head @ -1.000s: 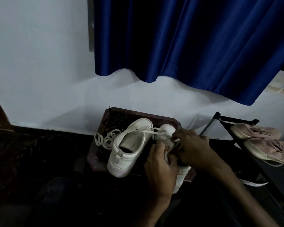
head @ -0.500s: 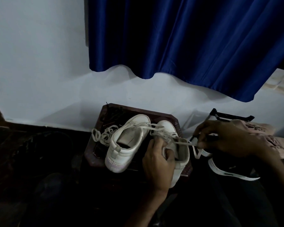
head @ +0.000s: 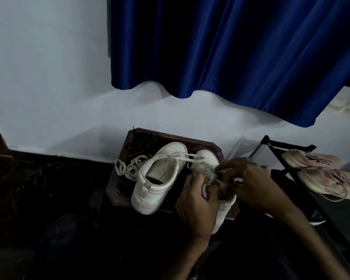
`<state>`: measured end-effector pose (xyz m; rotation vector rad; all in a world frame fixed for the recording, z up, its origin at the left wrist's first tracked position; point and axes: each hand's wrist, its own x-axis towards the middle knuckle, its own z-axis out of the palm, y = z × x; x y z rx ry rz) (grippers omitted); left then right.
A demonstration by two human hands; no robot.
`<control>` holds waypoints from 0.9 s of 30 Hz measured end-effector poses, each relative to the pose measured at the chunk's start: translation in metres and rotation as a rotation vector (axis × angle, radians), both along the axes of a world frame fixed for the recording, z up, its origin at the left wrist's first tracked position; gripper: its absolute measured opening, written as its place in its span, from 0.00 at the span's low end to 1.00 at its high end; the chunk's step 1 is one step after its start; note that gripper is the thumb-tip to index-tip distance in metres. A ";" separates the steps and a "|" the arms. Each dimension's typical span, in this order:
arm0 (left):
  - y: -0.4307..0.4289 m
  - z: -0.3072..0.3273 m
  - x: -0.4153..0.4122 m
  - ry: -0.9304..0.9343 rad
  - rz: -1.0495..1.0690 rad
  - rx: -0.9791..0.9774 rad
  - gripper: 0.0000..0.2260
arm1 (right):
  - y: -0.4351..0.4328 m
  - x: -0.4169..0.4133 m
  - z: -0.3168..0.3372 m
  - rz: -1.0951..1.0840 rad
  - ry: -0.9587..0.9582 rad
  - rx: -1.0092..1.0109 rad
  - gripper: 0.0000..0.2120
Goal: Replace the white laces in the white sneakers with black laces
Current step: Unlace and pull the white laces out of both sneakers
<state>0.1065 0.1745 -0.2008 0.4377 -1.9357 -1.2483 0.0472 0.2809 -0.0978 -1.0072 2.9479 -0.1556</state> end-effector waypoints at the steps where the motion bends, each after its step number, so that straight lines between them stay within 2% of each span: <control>1: 0.000 -0.001 -0.001 0.006 0.003 -0.005 0.04 | 0.010 0.004 0.015 0.087 -0.089 -0.027 0.05; 3: 0.001 -0.001 -0.001 0.007 0.002 -0.001 0.04 | 0.032 0.012 0.047 0.178 -0.283 -0.091 0.07; 4: 0.001 -0.001 -0.001 0.003 0.001 0.003 0.04 | 0.040 0.014 0.057 0.178 -0.316 -0.117 0.09; 6: 0.002 -0.001 -0.001 -0.008 0.007 0.010 0.04 | 0.049 0.010 0.063 0.114 -0.265 -0.108 0.17; 9: 0.002 -0.001 0.000 -0.009 0.008 0.006 0.05 | 0.036 0.000 0.042 -0.011 -0.172 0.020 0.27; 10: 0.002 -0.001 0.000 -0.008 0.008 0.003 0.05 | 0.027 -0.002 0.035 -0.031 -0.143 0.043 0.26; 13: 0.002 0.000 0.000 0.000 0.003 0.008 0.05 | -0.008 -0.004 0.012 -0.112 -0.055 0.134 0.13; 15: 0.001 0.000 0.001 -0.006 0.003 0.006 0.05 | -0.022 -0.006 -0.008 -0.161 -0.011 0.135 0.10; 19: 0.000 0.001 0.000 -0.030 -0.008 -0.006 0.04 | -0.022 -0.003 -0.025 -0.205 0.096 -0.057 0.03; 21: -0.001 0.001 0.000 -0.038 0.000 -0.025 0.04 | -0.005 0.000 -0.014 -0.194 0.109 -0.106 0.02; 24: -0.002 0.002 0.000 -0.057 0.010 -0.041 0.04 | 0.029 0.016 0.024 -0.126 -0.021 -0.249 0.06; 27: -0.002 0.002 0.000 -0.064 0.001 -0.028 0.04 | 0.084 0.025 0.059 -0.190 -0.097 -0.383 0.04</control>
